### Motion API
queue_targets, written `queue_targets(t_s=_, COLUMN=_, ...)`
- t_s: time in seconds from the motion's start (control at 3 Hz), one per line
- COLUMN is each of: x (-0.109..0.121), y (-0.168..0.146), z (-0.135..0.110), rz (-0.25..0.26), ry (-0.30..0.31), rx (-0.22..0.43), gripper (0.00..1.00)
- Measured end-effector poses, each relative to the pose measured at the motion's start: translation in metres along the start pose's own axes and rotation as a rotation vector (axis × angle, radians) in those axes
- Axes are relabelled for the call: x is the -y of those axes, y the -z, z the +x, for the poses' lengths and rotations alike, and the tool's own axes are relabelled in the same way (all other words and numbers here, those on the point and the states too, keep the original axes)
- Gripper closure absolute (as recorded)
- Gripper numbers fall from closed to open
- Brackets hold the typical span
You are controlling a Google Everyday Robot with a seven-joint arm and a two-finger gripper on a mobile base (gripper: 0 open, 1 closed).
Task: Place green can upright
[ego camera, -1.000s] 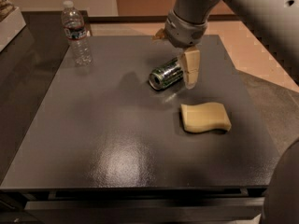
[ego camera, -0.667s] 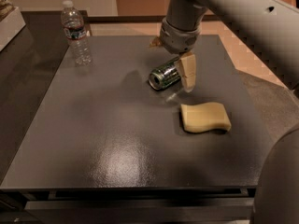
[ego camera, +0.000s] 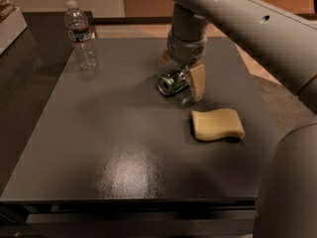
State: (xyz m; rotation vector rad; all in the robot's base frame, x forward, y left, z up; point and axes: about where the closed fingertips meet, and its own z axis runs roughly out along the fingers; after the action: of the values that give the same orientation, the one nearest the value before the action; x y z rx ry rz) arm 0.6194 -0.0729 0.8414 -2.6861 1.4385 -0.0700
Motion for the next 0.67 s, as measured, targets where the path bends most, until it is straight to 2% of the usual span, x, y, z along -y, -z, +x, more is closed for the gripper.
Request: queue_targets(t_s=0.67, x=0.0012, y=0.0051, z=-0.0042, rz=-0.002, ry=-0.013, rx=0.014, gripper=0.64)
